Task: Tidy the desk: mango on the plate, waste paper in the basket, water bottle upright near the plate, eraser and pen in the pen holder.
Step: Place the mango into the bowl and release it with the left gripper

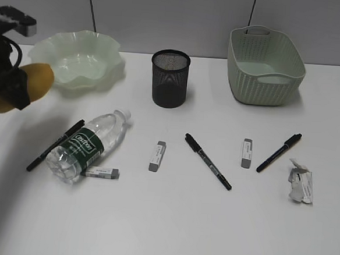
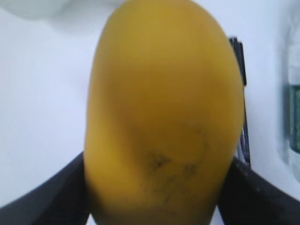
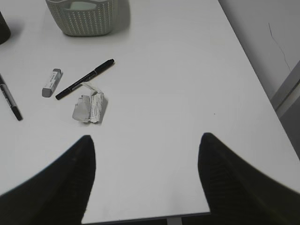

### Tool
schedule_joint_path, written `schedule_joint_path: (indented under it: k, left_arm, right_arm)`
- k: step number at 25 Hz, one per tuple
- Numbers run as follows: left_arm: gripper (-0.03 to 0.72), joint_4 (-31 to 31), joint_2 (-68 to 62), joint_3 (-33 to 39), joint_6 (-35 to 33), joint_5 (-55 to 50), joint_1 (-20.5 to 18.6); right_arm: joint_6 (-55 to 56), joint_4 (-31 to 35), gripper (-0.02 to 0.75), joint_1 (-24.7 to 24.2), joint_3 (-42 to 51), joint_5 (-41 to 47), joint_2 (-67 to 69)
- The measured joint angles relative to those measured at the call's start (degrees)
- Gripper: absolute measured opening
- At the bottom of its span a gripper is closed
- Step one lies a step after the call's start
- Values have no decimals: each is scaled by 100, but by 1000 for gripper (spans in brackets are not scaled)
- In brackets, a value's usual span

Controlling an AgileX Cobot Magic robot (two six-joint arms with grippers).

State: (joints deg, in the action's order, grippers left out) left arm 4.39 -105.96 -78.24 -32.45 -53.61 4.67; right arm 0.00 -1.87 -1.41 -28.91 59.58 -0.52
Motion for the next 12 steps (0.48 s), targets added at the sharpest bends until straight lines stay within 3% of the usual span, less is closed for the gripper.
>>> schedule_joint_path:
  k: [6, 12]
  left_arm:
    - [559, 430, -54, -790, 262, 585, 0]
    - [559, 1149, -1119, -1950, 291, 1080, 0]
  right_arm:
    - [0, 0, 543, 0, 0, 0, 0]
    - [0, 0, 543, 0, 0, 0, 0]
